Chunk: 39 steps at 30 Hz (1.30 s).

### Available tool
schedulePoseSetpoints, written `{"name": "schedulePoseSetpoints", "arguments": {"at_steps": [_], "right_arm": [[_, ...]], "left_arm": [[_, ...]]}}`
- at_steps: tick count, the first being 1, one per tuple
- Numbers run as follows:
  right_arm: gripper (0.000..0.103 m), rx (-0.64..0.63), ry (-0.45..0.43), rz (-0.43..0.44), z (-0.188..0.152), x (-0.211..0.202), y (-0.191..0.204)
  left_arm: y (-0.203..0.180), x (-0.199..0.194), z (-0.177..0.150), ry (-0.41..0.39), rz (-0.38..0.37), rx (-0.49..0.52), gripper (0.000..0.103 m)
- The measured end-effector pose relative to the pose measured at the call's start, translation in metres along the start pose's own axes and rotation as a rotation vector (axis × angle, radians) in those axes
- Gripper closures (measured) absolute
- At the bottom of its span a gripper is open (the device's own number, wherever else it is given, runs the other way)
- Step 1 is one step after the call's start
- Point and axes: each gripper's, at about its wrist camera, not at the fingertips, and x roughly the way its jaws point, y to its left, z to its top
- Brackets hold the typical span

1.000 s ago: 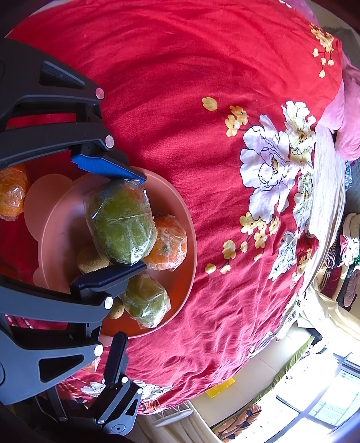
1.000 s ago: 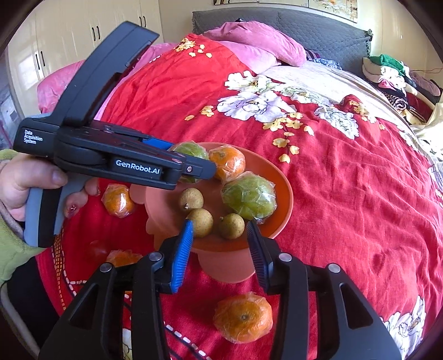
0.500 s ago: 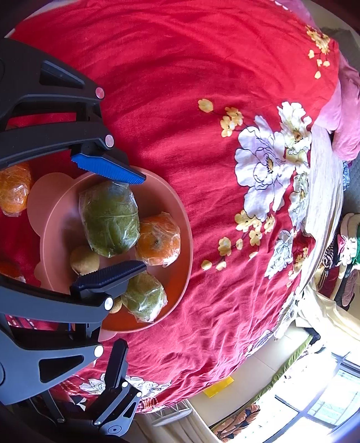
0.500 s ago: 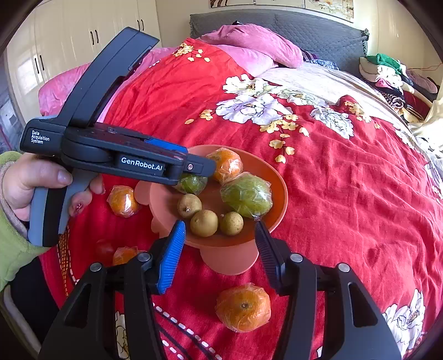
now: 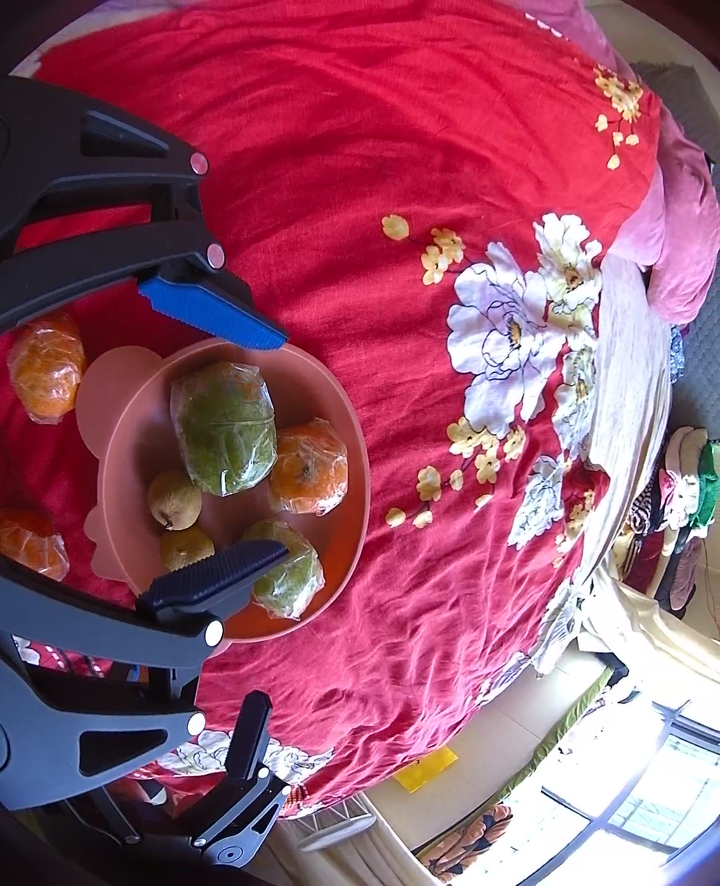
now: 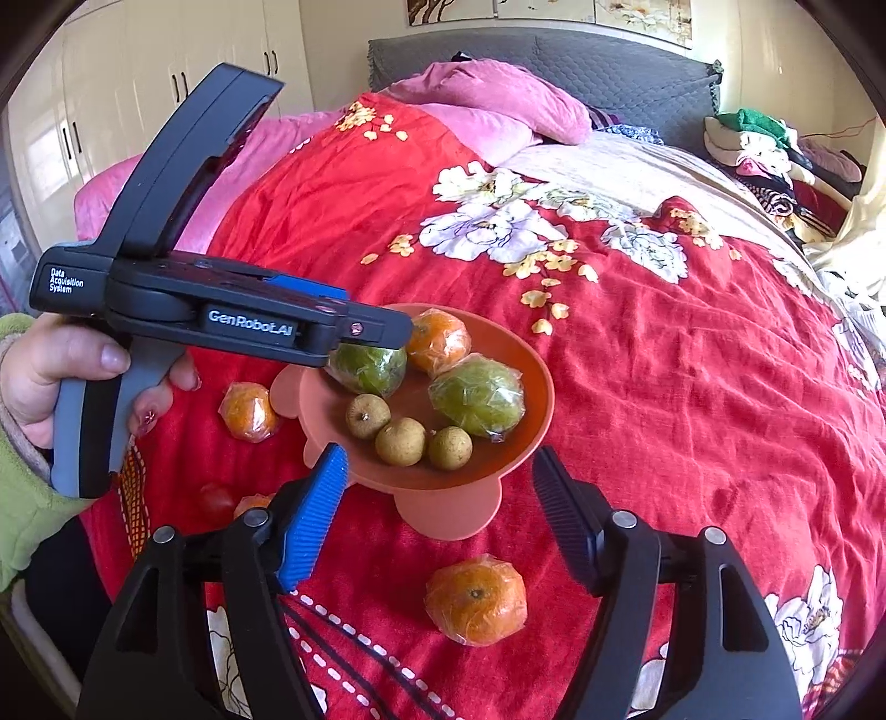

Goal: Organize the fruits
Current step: 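Withdraw both open tools from the bowl toward the wrapped oranges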

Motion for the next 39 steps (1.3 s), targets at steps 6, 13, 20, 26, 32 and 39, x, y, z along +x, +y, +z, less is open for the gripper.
{"name": "schedulePoseSetpoints", "arguments": {"at_steps": [6, 13, 20, 26, 32, 39], "right_arm": [[0.025, 0.026, -0.019, -0.014, -0.001, -0.007, -0.006], [0.017, 0.06, -0.047, -0.03, 0.0, -0.016, -0.013], [0.012, 0.104, -0.088, -0.054, 0.001, -0.03, -0.022], [0.01, 0.11, -0.107, -0.068, 0.003, -0.04, -0.023], [0.009, 0.099, -0.111, -0.059, 0.001, -0.044, -0.016], [0.009, 0.066, -0.104, -0.034, -0.002, -0.045, 0.001]], "left_arm": [[0.002, -0.014, -0.001, -0.027, 0.003, -0.01, 0.027], [0.006, -0.032, -0.005, -0.055, 0.019, -0.028, 0.014], [0.009, -0.051, -0.013, -0.085, 0.033, -0.045, 0.01], [0.014, -0.065, -0.016, -0.111, 0.053, -0.058, 0.01], [0.019, -0.077, -0.023, -0.124, 0.065, -0.068, 0.01], [0.022, -0.085, -0.035, -0.12, 0.081, -0.069, 0.01]]}}
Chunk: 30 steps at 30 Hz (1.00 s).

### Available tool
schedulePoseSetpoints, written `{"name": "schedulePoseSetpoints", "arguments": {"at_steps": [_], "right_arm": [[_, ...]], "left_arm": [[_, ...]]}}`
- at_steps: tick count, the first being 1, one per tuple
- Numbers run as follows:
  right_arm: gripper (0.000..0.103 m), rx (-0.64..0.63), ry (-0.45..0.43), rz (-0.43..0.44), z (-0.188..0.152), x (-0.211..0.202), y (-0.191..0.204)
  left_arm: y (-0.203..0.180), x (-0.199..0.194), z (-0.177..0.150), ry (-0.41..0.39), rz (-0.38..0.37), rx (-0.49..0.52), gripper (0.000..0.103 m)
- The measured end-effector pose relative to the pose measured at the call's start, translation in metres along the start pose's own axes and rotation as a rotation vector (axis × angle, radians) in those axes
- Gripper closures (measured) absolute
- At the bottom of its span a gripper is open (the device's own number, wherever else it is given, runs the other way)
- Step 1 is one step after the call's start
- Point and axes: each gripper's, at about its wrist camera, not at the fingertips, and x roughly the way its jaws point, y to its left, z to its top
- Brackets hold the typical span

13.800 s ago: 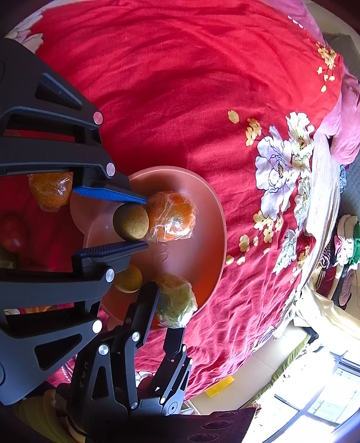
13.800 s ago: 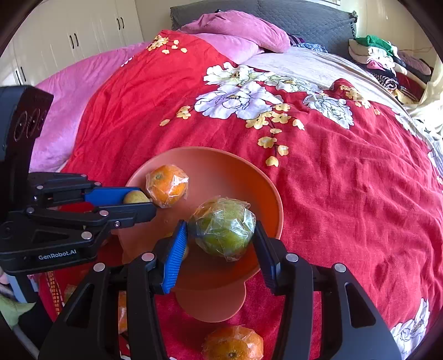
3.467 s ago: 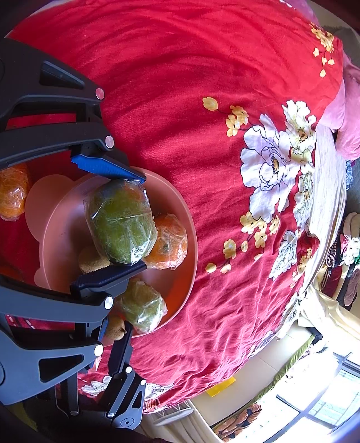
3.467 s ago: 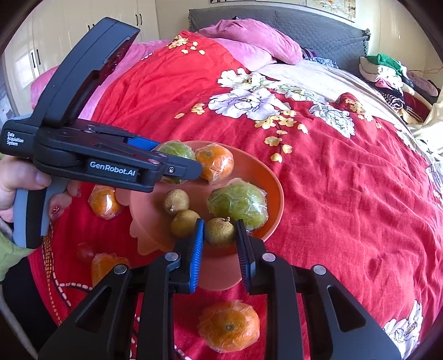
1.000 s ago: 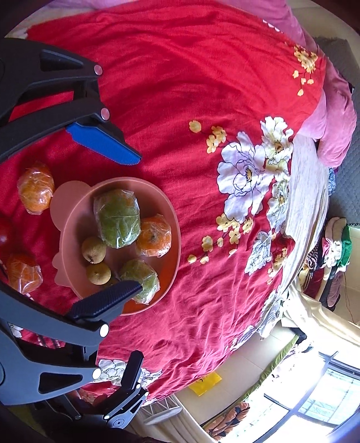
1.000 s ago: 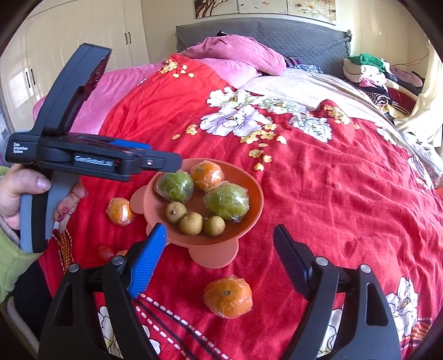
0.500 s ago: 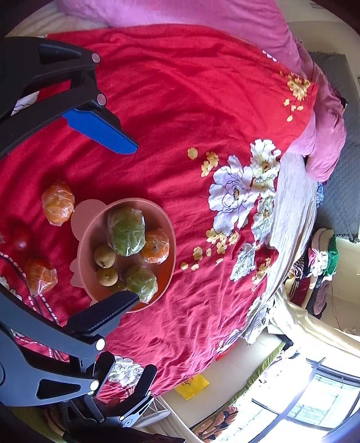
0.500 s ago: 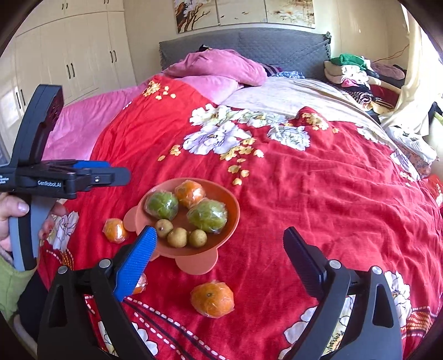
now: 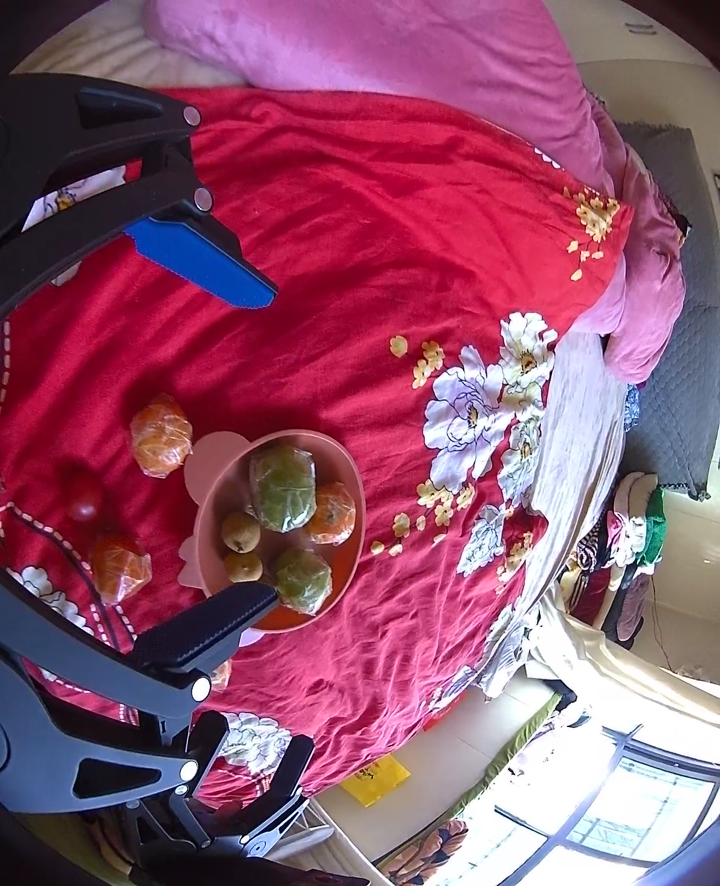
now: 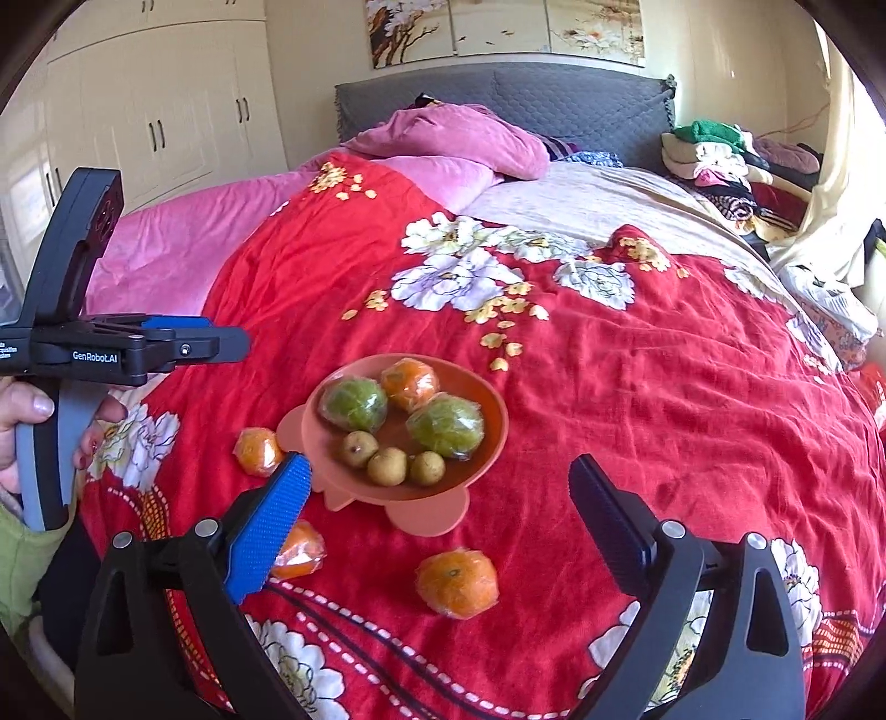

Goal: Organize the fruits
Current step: 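Withdraw both open tools from the bowl toward the wrapped oranges, then grasp a wrapped orange with the left tool while the right tool grasps another wrapped orange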

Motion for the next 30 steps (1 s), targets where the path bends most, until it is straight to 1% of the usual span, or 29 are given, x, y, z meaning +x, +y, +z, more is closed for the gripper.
{"name": "schedulePoseSetpoints", "arguments": {"at_steps": [11, 30], "right_arm": [[0.008, -0.051, 0.029, 0.04, -0.009, 0.002, 0.027], [0.008, -0.112, 0.078, 0.062, -0.024, 0.009, 0.052]], "left_arm": [[0.006, -0.008, -0.019, 0.016, 0.026, 0.003, 0.01], [0.004, -0.011, -0.046, 0.058, 0.045, 0.029, 0.01]]}}
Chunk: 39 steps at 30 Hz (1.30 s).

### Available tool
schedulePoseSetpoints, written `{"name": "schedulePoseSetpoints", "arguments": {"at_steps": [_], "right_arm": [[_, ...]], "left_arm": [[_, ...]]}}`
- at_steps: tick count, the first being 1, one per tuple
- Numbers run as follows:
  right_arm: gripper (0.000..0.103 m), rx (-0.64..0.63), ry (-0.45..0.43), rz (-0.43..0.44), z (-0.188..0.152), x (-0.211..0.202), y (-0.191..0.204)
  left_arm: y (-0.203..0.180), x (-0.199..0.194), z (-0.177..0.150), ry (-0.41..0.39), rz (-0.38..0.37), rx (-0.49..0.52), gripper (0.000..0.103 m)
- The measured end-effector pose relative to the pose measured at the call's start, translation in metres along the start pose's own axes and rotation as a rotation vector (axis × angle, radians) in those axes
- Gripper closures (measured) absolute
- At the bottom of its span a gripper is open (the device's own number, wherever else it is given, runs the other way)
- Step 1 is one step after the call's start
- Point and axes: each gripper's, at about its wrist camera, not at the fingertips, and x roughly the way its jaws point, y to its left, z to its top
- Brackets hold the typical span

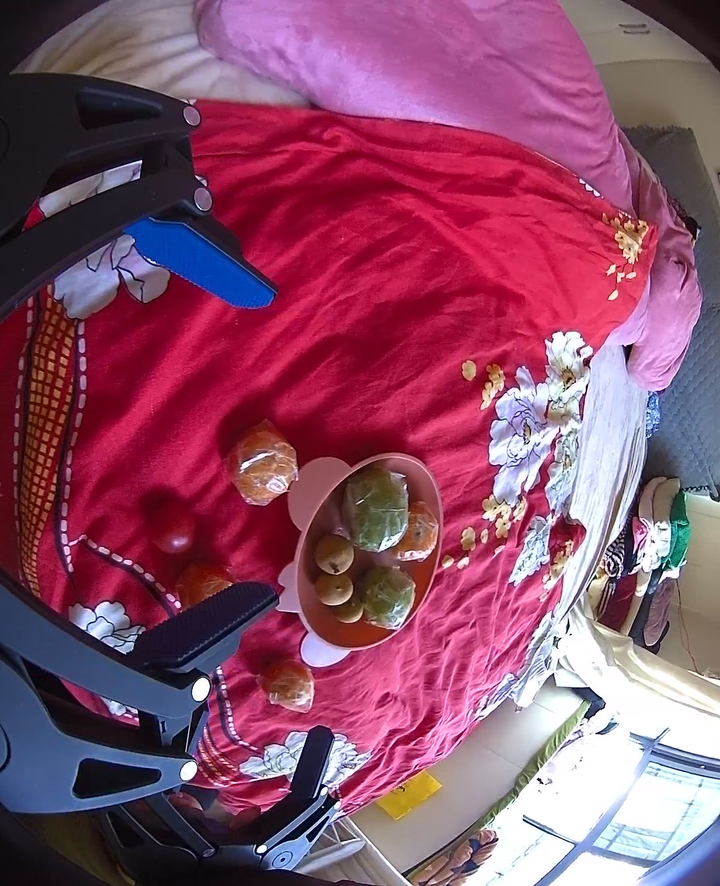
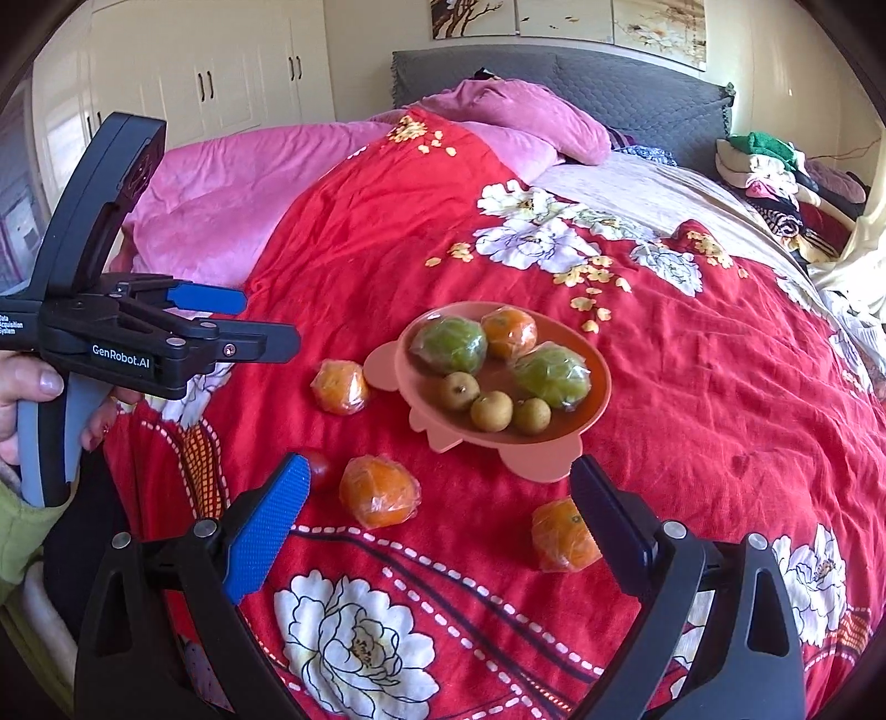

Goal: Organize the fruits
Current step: 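Grasp a wrapped orange with the left tool while the right tool grasps another wrapped orange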

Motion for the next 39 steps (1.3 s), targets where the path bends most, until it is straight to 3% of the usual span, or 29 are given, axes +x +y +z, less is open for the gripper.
{"name": "schedulePoseSetpoints", "arguments": {"at_steps": [18, 34, 35, 37, 39], "right_arm": [[0.008, -0.043, 0.069, 0.016, -0.016, 0.019, 0.017], [0.01, -0.095, 0.111, -0.019, -0.022, 0.054, 0.019], [0.011, -0.098, 0.113, -0.018, -0.021, 0.056, 0.019], [0.023, -0.104, 0.116, -0.014, -0.02, 0.061, 0.018], [0.025, -0.106, 0.121, 0.002, -0.018, 0.066, 0.017]], "left_arm": [[0.003, 0.011, -0.029, 0.072, -0.007, 0.01, 0.01], [0.003, 0.031, -0.028, 0.099, 0.001, 0.05, 0.01], [0.003, 0.033, -0.027, 0.102, -0.004, 0.054, 0.01], [0.002, 0.037, -0.024, 0.107, -0.007, 0.061, 0.01], [0.002, 0.04, -0.023, 0.115, -0.011, 0.068, 0.014]]}}
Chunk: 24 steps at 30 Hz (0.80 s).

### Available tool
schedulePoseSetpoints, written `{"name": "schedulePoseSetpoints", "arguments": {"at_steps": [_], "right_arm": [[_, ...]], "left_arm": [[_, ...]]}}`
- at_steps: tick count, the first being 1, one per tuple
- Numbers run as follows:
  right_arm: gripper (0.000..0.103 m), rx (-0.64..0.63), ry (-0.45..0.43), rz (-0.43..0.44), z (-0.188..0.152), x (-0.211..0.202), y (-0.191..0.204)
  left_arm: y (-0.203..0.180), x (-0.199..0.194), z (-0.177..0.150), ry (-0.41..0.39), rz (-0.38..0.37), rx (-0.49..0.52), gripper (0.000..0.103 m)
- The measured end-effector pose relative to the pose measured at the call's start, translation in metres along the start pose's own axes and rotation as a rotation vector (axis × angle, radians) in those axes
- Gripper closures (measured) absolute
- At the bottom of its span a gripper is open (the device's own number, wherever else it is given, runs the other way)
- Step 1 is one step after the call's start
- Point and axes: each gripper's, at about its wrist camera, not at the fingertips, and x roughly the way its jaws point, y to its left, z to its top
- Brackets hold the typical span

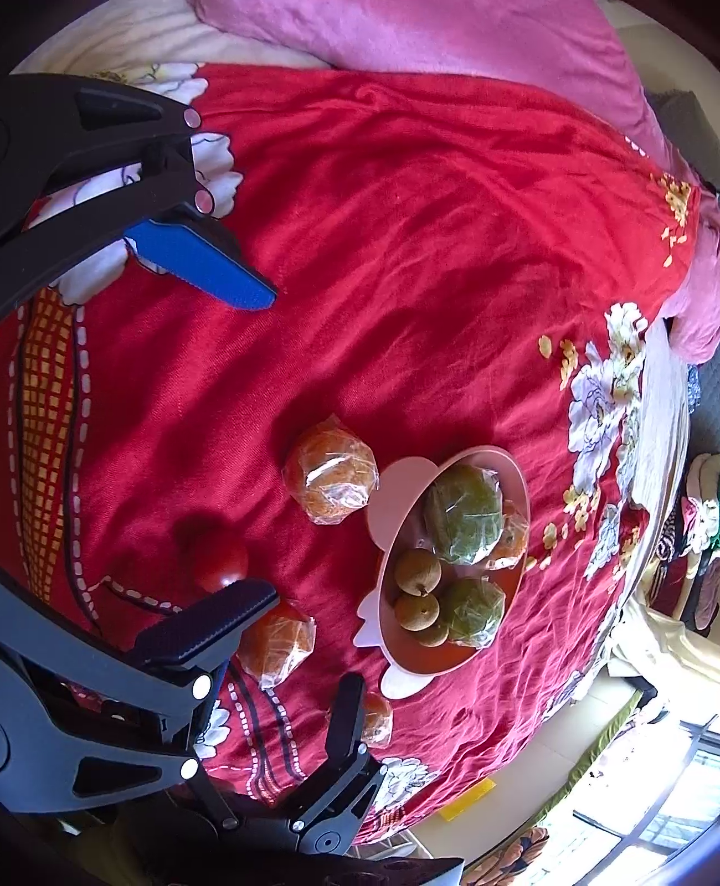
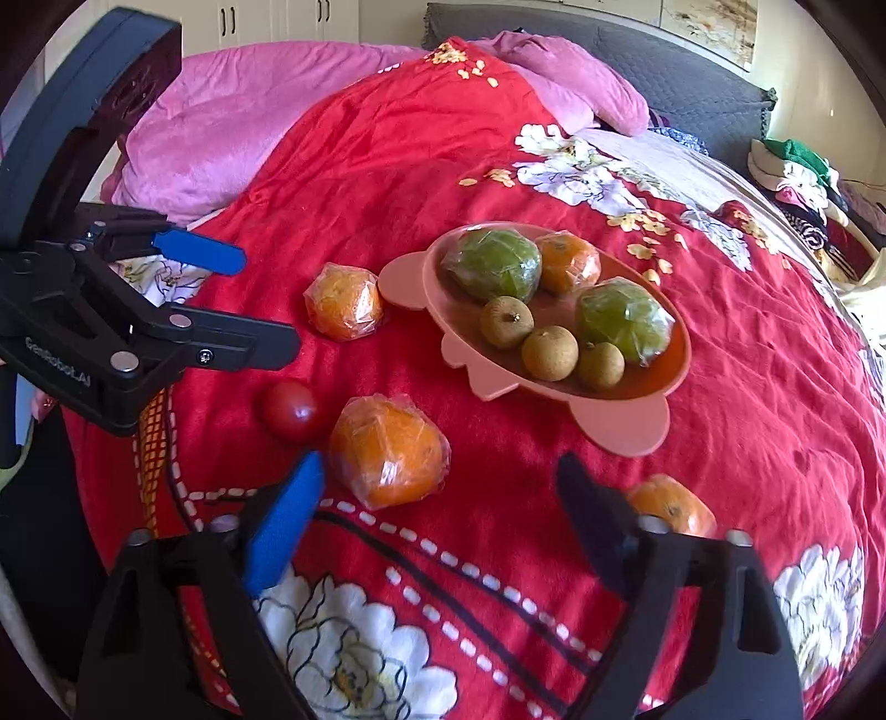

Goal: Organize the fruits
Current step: 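Grasp a wrapped orange with the left tool while the right tool grasps another wrapped orange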

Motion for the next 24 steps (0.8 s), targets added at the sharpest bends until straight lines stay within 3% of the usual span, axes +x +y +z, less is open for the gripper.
{"name": "schedulePoseSetpoints", "arguments": {"at_steps": [6, 8, 15, 19, 24], "right_arm": [[0.04, -0.006, -0.002, 0.053, 0.007, 0.008, 0.0], [0.045, -0.014, -0.005, 0.064, 0.009, 0.011, 0.001], [0.063, 0.031, -0.004, 0.118, 0.009, 0.013, -0.005], [0.064, 0.081, -0.002, 0.137, 0.005, 0.006, -0.013], [0.065, 0.132, -0.01, 0.148, 0.0, -0.001, -0.02]], "left_arm": [[-0.002, 0.007, 0.008, 0.007, -0.023, 0.013, 0.026], [-0.002, 0.01, 0.012, 0.008, -0.033, 0.018, 0.037], [-0.003, 0.023, 0.022, 0.031, -0.06, 0.025, 0.052], [-0.006, 0.031, 0.024, 0.041, -0.055, 0.044, 0.061], [-0.006, 0.038, 0.023, 0.046, -0.048, 0.056, 0.064]]}}
